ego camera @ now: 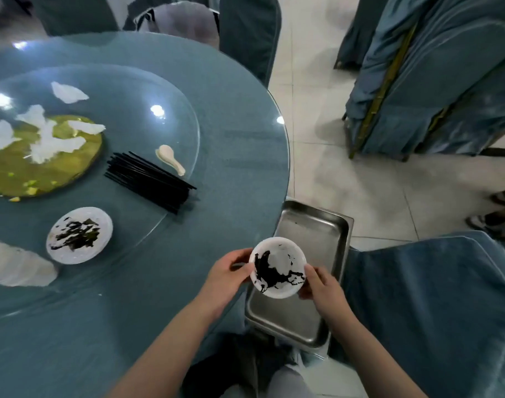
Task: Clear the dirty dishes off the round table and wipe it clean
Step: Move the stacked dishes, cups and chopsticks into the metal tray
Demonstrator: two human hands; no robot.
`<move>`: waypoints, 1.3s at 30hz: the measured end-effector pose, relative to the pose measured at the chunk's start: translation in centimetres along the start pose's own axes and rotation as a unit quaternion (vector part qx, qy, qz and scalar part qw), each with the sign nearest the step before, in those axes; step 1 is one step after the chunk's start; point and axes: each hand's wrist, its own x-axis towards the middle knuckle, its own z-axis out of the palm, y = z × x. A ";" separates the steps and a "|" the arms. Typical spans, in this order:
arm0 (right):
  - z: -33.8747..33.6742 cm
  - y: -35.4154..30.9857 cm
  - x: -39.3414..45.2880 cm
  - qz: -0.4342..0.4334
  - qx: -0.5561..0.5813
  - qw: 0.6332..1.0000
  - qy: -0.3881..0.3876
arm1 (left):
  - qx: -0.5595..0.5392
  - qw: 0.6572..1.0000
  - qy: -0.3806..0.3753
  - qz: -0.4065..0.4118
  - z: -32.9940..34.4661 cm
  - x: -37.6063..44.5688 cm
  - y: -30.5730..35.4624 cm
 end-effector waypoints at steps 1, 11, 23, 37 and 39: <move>-1.0 1.1 0.2 0.019 0.001 1.000 0.011 | 0.032 0.999 -0.018 -0.007 1.2 0.4 -0.4; -5.5 12.2 5.3 0.196 0.022 0.979 0.045 | 0.191 0.964 -0.098 -0.158 11.5 6.1 -9.8; -4.3 25.0 12.2 0.307 -0.042 0.950 0.031 | 0.201 0.935 -0.121 -0.265 17.6 12.0 -23.2; -1.2 25.7 12.8 0.290 -0.067 0.954 0.033 | 0.203 0.939 -0.132 -0.246 18.0 13.6 -30.2; -1.5 25.2 12.5 0.280 -0.083 0.956 0.028 | 0.226 0.933 -0.141 -0.242 18.1 12.9 -26.9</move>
